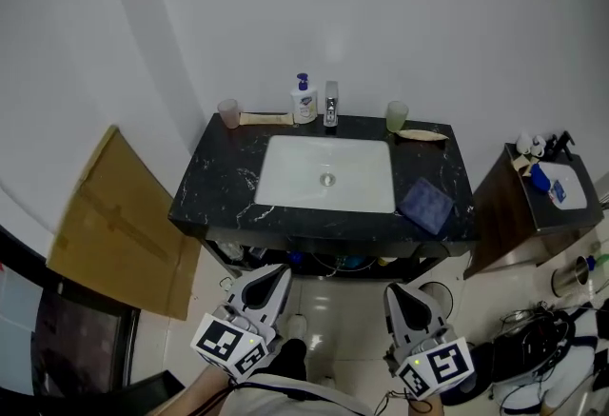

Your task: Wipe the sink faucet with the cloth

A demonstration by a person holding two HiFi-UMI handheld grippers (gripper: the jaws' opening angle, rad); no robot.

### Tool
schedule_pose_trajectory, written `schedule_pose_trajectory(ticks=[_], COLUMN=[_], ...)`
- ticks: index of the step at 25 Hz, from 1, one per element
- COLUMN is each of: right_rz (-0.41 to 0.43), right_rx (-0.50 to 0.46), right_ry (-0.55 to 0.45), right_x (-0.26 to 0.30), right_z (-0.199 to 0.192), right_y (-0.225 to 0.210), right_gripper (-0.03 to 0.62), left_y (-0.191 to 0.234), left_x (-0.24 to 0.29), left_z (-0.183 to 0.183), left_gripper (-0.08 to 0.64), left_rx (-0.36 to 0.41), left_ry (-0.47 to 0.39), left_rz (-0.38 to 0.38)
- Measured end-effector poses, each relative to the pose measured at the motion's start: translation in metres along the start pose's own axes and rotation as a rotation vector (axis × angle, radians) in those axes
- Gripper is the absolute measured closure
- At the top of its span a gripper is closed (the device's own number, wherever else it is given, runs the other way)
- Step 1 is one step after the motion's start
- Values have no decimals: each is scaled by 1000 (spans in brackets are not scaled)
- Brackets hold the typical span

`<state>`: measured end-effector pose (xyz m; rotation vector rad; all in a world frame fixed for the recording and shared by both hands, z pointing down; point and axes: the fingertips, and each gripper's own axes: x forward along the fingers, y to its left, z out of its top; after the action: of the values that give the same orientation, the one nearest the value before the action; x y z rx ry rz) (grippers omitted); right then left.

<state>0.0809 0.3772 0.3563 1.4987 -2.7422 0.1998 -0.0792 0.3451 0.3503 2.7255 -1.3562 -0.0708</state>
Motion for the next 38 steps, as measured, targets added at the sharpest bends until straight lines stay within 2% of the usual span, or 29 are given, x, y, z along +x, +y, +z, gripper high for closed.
schedule_pose_trajectory(ticks=[6,11,18,23,30,34,38], right_rz=[-43,-89,-119,-107,-69,-108,-187], right_rx=[2,12,3,18,29,30,26], right_ry=[-4,-6,-10,1,14,16,45], right_x=[74,133,188,204,208,201,184], right_z=[16,28,43,44,32,29,17], right_y=[-28,-52,-72,-93,-126,-158,-195], right_gripper=[595,595,595,595,595,595,595], left_y=[59,104,138,136,121,97,64], left_x=[61,112,162,193,228,254,292], left_z=[8,18,30,27,11,-2,-18], left_gripper=[563,563,561,563,563,563,563], left_rx=[-38,-13,-13,-32,-11,-9,1], left_ry=[-2,18,11,32,66,94,129], left_rz=[-38,-101,-171,-193,-180,-250,-354])
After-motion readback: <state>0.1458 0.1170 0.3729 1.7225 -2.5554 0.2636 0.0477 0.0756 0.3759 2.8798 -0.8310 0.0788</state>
